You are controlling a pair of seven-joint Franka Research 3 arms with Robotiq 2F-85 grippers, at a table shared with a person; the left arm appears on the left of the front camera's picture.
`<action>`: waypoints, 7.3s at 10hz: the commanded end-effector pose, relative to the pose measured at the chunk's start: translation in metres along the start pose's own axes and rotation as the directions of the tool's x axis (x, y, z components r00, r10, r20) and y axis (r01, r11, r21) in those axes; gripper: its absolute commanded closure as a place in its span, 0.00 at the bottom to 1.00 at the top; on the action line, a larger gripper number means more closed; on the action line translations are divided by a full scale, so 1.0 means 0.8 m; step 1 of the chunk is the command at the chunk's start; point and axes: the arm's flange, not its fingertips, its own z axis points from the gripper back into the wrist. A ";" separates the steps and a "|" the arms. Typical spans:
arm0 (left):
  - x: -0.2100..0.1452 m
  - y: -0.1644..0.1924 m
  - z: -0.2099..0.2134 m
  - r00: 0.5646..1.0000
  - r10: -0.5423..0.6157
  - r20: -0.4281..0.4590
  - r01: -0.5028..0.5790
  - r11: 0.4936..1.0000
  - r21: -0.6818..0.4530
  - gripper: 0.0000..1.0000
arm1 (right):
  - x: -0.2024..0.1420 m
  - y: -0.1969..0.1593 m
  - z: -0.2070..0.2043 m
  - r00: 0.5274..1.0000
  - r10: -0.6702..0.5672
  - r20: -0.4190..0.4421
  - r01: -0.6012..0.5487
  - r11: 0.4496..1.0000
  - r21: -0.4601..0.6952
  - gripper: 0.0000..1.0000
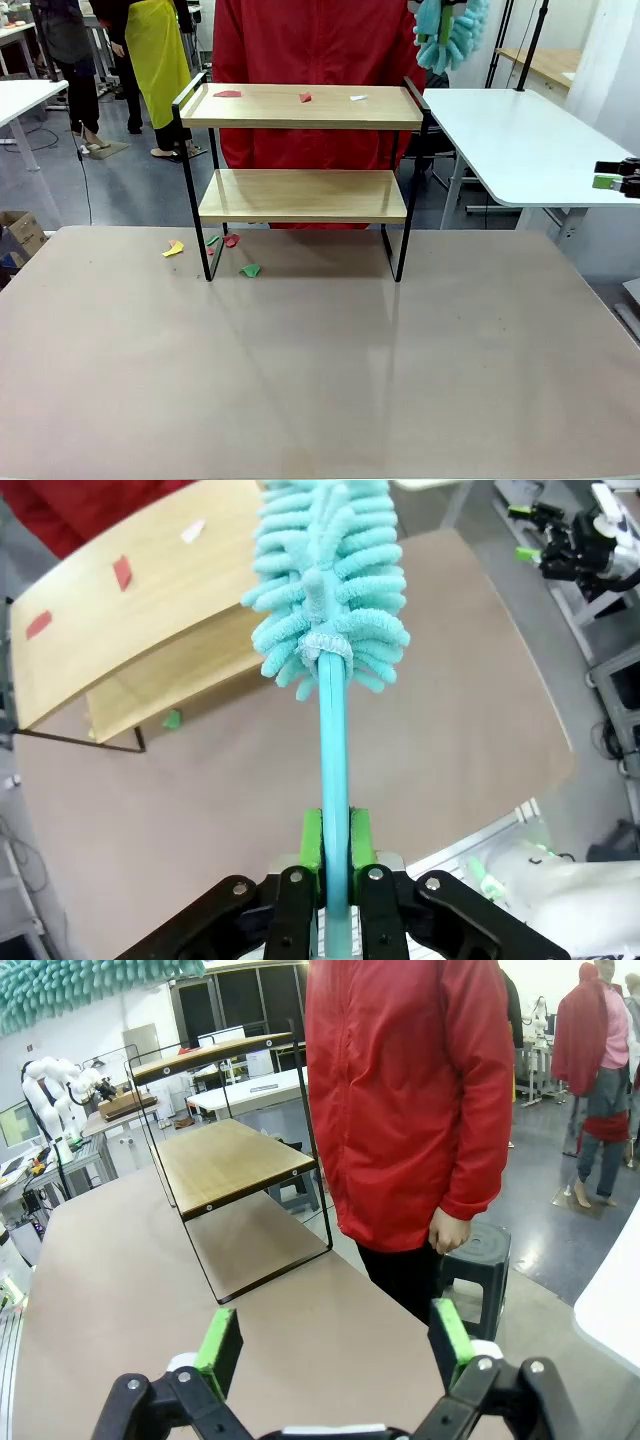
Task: Clean the shelf.
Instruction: Clean the specific section of the Shelf indicated by the human with the Duster.
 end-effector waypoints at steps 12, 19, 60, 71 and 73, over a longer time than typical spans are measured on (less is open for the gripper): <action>0.005 -0.072 -0.076 0.928 0.348 0.130 -0.367 0.915 0.170 0.87 | 0.003 0.003 -0.002 1.000 0.004 0.003 -0.004 1.000 0.001 0.00; 0.026 -0.053 -0.151 0.930 0.369 0.002 -0.367 0.925 0.094 0.87 | 0.003 0.003 -0.002 1.000 0.004 0.003 -0.004 1.000 0.001 0.00; -0.096 0.336 -0.038 0.984 0.171 -0.056 -0.175 0.983 -0.056 0.87 | 0.003 0.003 -0.002 1.000 0.004 0.003 -0.004 1.000 0.001 0.00; -0.115 0.323 -0.006 0.773 -0.629 0.083 0.606 0.692 -0.393 0.87 | 0.003 0.003 -0.002 1.000 0.004 0.003 -0.004 1.000 0.001 0.00; -0.115 0.316 -0.010 0.668 -0.744 -0.037 0.675 0.626 -0.390 0.87 | 0.003 0.003 -0.002 1.000 0.004 0.003 -0.004 1.000 0.001 0.00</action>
